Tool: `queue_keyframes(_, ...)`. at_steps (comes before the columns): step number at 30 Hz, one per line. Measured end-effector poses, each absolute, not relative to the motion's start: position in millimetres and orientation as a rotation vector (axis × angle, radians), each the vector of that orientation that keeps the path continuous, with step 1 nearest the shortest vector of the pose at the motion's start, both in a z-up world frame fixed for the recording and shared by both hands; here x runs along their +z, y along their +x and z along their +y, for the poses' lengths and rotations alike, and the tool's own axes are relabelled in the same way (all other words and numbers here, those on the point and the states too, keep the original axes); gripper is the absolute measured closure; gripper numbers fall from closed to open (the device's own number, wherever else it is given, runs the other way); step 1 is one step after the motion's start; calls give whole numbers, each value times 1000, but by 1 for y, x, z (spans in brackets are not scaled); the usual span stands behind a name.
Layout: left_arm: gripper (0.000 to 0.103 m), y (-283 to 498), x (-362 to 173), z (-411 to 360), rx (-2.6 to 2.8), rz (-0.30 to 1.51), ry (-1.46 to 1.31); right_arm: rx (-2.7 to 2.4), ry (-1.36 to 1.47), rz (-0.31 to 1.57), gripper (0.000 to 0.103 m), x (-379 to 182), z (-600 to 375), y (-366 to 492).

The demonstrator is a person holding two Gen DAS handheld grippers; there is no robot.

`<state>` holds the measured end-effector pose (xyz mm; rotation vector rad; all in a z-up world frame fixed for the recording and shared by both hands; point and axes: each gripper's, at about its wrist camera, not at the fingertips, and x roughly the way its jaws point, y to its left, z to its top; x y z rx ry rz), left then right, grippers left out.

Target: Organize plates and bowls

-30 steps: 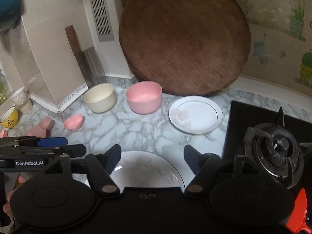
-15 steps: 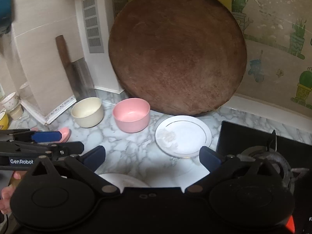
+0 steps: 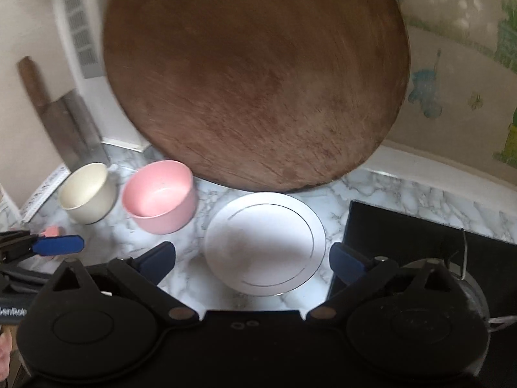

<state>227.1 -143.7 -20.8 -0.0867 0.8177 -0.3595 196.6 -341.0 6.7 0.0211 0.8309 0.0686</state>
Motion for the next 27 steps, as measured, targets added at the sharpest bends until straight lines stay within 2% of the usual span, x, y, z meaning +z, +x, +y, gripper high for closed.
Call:
queue_keyframes(8,26,263,-42,-158,-358,888,-147,67,33,896,8,-16,-356,239)
queue_keyframes(14,26,287,-59,-167,-352,939,-190,56,98,948,17,-30,-379,271)
queue_keyframes(16,26,294,-64,-171,-364,952,-196,43,149,971,24,-35,-389,282)
queue_keyframes(21,26,309,-77,-177,-378,1002,-272,30,190,1010,32,-49,-404,301)
queue_keyframes(24,27,313,-82,-179,-387,1012,-291,23,208,1026,46,-57,-411,307)
queue_keyframes(27,35,315,-85,-182,-398,1018,-302,33,259,1035,52,-63,-419,312)
